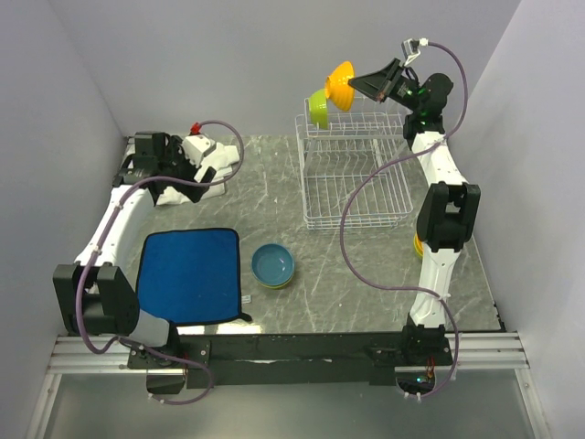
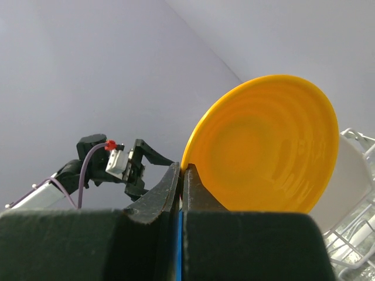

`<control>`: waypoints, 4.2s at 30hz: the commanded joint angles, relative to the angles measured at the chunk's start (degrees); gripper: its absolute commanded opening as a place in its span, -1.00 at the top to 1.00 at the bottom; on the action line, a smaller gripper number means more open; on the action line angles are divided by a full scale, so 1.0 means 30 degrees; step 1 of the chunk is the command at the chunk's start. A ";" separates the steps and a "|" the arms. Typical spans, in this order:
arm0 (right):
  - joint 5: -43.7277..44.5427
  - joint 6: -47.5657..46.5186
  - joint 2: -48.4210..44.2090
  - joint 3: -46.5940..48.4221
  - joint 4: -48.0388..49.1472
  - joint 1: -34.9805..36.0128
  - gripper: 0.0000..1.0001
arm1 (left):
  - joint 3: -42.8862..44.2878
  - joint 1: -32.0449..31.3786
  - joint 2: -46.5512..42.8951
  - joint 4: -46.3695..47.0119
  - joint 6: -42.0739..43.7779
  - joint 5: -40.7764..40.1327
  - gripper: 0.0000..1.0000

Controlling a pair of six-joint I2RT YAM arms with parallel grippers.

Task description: Load the bowls into the dish rack

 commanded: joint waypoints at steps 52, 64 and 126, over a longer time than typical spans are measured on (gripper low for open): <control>0.2251 -0.1033 0.0116 -0.0362 0.1759 -0.0373 1.00 | 0.1708 -0.1904 0.2567 0.0889 -0.0281 -0.1374 -0.93; 0.2576 -0.1268 0.0321 -0.1181 0.0410 0.0155 1.00 | 0.1446 -0.1962 0.2450 0.1181 -0.0339 -0.1579 -0.93; 0.1435 -0.3728 0.0147 -0.1123 -0.2315 0.0038 0.28 | -0.0137 -0.2694 0.2450 0.2880 -0.1042 -0.1696 -0.94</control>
